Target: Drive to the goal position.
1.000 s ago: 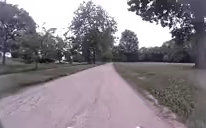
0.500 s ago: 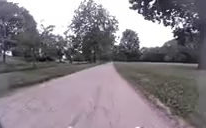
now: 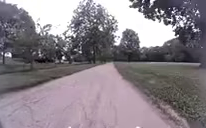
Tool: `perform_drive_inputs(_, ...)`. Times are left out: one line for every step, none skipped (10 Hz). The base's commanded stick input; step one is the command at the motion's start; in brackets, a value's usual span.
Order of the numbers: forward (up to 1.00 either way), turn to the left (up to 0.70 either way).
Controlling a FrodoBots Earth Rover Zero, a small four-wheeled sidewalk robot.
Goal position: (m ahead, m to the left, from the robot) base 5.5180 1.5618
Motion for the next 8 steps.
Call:
perform_drive_inputs(0.70, 0.00)
perform_drive_inputs(0.70, 0.00)
perform_drive_inputs(0.70, 0.00)
perform_drive_inputs(0.70, 0.00)
perform_drive_inputs(0.70, 0.00)
perform_drive_inputs(0.70, 0.00)
perform_drive_inputs(0.70, 0.00)
perform_drive_inputs(0.70, 0.00)
